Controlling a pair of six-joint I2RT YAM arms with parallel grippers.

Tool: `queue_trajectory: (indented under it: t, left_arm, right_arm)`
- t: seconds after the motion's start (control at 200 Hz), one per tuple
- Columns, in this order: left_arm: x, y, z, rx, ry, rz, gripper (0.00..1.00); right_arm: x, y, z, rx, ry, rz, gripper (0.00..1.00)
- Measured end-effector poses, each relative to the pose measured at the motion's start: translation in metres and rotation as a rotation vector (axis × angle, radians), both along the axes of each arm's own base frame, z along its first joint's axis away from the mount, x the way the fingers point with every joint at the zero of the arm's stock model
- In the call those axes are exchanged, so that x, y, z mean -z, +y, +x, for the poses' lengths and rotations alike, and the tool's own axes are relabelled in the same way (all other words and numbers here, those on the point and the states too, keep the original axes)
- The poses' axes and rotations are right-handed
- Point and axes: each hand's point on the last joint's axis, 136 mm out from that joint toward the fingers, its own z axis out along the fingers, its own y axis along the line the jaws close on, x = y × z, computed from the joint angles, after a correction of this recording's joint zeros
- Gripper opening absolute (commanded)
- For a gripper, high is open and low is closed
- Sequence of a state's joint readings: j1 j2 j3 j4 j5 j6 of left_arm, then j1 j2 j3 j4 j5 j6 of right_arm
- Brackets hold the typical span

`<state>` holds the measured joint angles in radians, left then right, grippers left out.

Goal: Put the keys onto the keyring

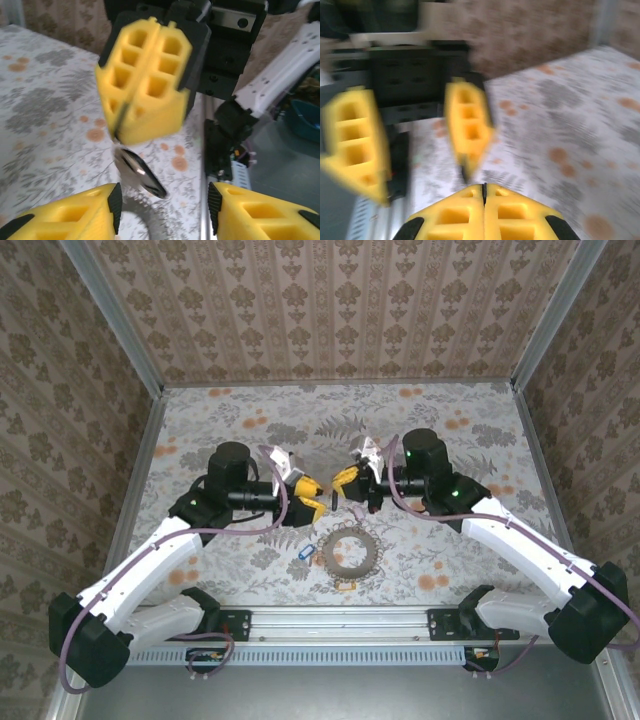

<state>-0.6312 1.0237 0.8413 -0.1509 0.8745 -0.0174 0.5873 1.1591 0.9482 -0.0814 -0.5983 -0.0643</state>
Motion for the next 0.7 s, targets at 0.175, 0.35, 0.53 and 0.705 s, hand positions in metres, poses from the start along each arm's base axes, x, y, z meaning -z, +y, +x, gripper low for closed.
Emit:
queue_trajectory:
  t: [0.175, 0.35, 0.53, 0.705]
  left_arm:
    - [0.024, 0.013, 0.026, -0.136, 0.053, 0.092, 0.56]
    - [0.041, 0.020, 0.039, -0.220, 0.078, 0.156, 0.60]
    - [0.055, 0.030, 0.059, -0.319, 0.092, 0.209, 0.59]
    - [0.074, 0.033, 0.065, -0.354, 0.137, 0.251, 0.59]
  right_arm:
    - [0.052, -0.066, 0.030, 0.440, 0.096, -0.117, 0.00]
    - [0.095, -0.148, 0.013, 0.815, 0.200, -0.208, 0.00]
    - [0.133, -0.200, -0.006, 1.094, 0.382, -0.307, 0.00]
    - [0.173, -0.228, -0.030, 1.264, 0.567, -0.441, 0.00]
